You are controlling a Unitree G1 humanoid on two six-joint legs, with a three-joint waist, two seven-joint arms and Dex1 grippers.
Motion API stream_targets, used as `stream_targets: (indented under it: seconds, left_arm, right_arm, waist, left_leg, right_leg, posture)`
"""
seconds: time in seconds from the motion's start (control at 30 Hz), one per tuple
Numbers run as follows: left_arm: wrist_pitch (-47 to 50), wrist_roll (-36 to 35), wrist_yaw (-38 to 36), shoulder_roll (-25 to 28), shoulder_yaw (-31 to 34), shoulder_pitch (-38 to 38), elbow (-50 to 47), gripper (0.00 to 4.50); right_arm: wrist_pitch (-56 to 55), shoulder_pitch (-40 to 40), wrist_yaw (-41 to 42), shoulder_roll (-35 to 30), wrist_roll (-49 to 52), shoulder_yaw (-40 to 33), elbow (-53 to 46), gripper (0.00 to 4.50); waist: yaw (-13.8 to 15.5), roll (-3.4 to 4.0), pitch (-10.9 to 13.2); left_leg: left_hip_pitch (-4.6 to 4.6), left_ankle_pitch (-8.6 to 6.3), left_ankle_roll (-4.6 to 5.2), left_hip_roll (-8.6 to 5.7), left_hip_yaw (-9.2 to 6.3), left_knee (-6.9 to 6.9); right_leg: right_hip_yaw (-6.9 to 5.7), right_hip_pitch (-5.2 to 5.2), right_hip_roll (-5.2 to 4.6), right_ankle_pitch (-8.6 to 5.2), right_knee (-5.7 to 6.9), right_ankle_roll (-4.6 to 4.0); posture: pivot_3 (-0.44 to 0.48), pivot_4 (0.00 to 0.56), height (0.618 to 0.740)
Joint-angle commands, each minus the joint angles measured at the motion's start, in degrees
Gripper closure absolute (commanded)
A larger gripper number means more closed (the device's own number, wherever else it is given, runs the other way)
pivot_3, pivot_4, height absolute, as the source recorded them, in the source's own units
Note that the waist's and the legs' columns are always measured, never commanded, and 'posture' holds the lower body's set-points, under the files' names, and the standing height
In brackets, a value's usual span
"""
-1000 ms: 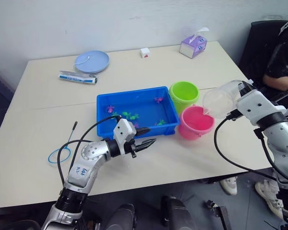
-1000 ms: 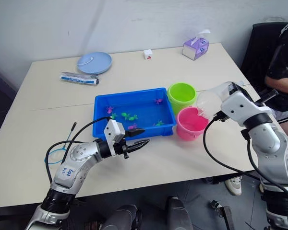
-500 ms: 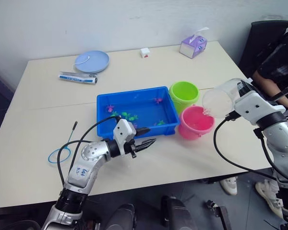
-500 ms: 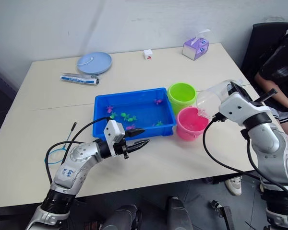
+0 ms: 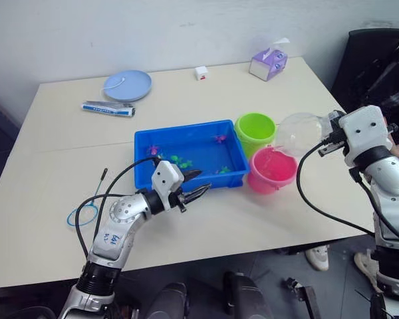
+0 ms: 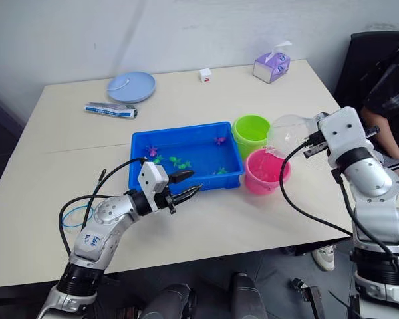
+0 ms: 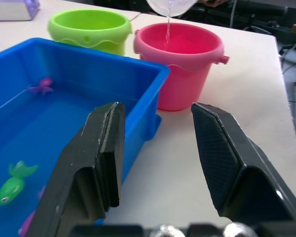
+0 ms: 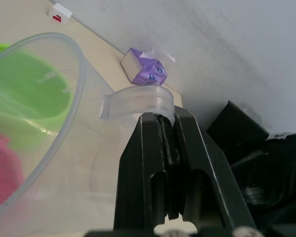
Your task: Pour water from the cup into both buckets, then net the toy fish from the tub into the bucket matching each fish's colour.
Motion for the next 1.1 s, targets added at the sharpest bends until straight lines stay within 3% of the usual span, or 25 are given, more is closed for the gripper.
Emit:
stream_targets:
  seconds: [0.03, 0.23, 0.53, 1.1]
  left_arm:
    - [-0.57, 0.09, 0.63, -0.24, 0.85, -0.49, -0.52, 2.10]
    - [-0.02, -0.05, 1.79, -0.42, 1.25, -0.23, -0.69, 2.10]
    - [-0.12, 0.18, 2.57, -0.84, 1.17, 0.14, -0.90, 2.10]
    - [0.02, 1.29, 6.17, -1.10, 2.75, 1.80, -2.86, 2.10]
  right_arm:
    - [2.47, -1.53, 0.10, -0.63, 2.57, -3.11, -1.54, 3.87]
    - [10.83, -6.90, -1.18, 1.20, 8.19, -4.94, -0.92, 3.87]
    - [18.77, -18.77, -3.18, 3.02, 13.95, -6.22, 10.78, 3.87]
    - [-11.46, -31.98, -1.98, 0.11, 0.92, 7.02, 42.69, 3.87]
  waist:
    - [0.03, 0.00, 0.00]
    - [-0.23, 0.00, 0.00]
    - [0.00, 0.00, 0.00]
    - [-0.31, 0.00, 0.00]
  left_leg:
    - [0.00, 0.00, 0.00, 0.00, 0.00, 0.00]
    - [0.00, 0.00, 0.00, 0.01, 0.01, 0.01]
    - [-0.04, 0.01, 0.02, -0.04, -0.01, 0.03]
    - [-0.08, 0.02, 0.04, -0.05, 0.06, 0.00]
  right_leg:
    - [-0.01, 0.00, 0.00, 0.00, 0.00, 0.00]
    - [0.01, 0.00, 0.01, 0.00, 0.03, 0.00]
    - [-0.02, -0.02, -0.06, 0.00, 0.04, 0.00]
    - [-0.12, -0.11, -0.04, 0.00, 0.05, 0.01]
  posture:
    - [0.000, 0.150, 0.740]
    - [0.000, 0.150, 0.740]
    - [0.000, 0.150, 0.740]
    - [0.000, 0.150, 0.740]
